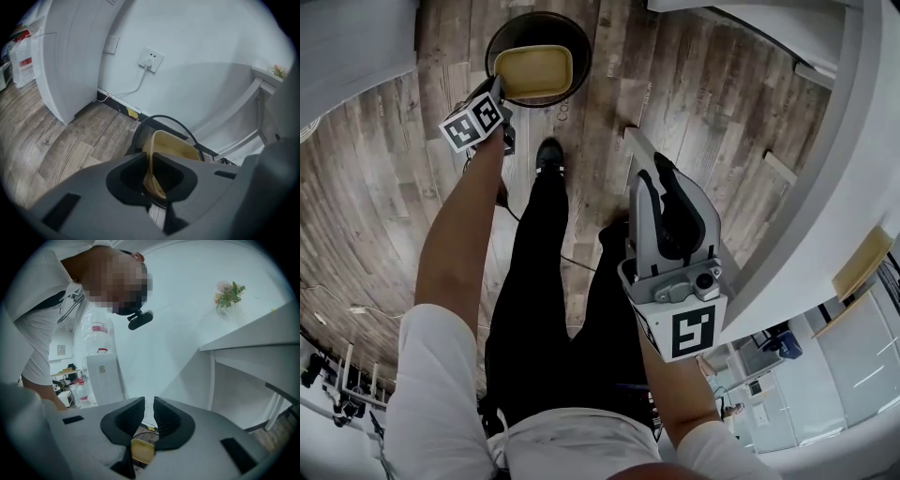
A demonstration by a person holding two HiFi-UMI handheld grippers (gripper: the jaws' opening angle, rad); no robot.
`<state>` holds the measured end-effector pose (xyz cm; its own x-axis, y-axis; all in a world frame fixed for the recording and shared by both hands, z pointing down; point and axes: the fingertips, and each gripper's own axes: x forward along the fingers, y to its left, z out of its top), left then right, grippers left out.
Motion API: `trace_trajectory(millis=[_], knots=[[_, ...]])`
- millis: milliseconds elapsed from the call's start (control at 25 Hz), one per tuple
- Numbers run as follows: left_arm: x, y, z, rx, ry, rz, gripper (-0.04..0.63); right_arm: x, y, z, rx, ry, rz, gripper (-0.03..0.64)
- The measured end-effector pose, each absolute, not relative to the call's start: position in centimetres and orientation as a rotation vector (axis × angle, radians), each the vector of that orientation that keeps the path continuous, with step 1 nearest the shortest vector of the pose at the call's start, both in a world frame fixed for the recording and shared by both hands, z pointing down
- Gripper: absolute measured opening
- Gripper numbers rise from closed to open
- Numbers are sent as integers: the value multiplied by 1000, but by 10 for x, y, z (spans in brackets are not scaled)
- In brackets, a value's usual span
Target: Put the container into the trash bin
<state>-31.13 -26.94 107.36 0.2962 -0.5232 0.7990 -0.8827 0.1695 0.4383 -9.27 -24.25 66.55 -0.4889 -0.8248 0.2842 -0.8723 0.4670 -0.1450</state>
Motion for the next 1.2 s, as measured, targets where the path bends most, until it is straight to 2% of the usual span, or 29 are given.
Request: trace_trajectory(millis=[240,400,680,960,1200], knots=[[-305,-275,1076,1508,-1343,397,74,-94,-240,664,1476,-2542,403,80],[-304,-279,1067,1587,-1344,443,203,-93,-239,660,1480,-2551,395,80],[-305,-248,1020,1691,-1293,448,202,-96,-230,632,1494,-2602,366,80],[-281,-226,894,1913,-1314,345,200,-81,-201,556,1502,-2713,288,80],[-233,-203,716,2187,-1334,238,198,-39,-159,453,1535,-2799,158,74]])
